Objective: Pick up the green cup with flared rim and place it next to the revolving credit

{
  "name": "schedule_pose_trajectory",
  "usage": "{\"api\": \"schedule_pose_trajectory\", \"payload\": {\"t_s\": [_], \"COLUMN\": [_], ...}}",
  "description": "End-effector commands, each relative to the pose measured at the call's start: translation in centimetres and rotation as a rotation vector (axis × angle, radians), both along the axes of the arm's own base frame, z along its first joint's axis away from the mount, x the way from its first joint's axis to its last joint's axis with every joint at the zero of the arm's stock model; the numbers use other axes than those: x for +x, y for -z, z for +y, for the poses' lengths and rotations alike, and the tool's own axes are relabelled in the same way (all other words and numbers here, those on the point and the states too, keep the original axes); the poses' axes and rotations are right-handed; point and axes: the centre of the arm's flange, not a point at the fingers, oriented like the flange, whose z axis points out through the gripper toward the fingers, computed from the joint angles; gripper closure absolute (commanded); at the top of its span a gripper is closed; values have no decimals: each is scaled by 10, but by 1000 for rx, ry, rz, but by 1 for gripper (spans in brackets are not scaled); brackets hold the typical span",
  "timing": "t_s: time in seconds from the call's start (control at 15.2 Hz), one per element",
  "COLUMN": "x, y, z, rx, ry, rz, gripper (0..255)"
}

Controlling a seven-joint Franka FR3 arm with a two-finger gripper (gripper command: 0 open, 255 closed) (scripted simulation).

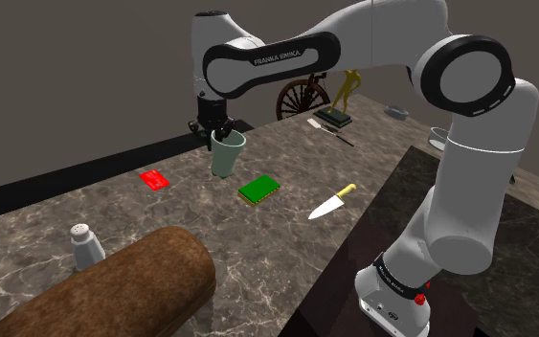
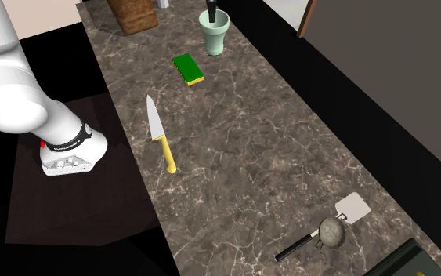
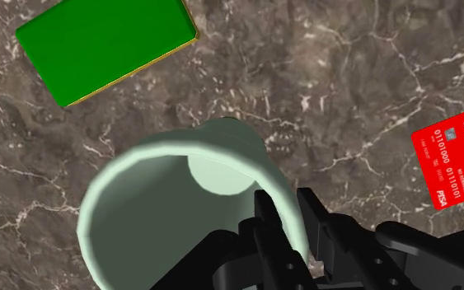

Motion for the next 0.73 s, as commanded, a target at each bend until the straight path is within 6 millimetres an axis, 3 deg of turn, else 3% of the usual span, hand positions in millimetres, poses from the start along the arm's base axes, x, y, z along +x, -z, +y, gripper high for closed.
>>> {"api": "schedule_pose_trajectory", "payload": {"t_s": [0.0,0.33,0.59,0.66], "x": [0,0,1,1], "y": [0,0,-50,-50], "z": [0,0,6,6], "rx": [0,0,0,0], "ry": [0,0,0,0], "rz": [-1,-1,-1,-1], "gripper": [0,0,0,0]}}
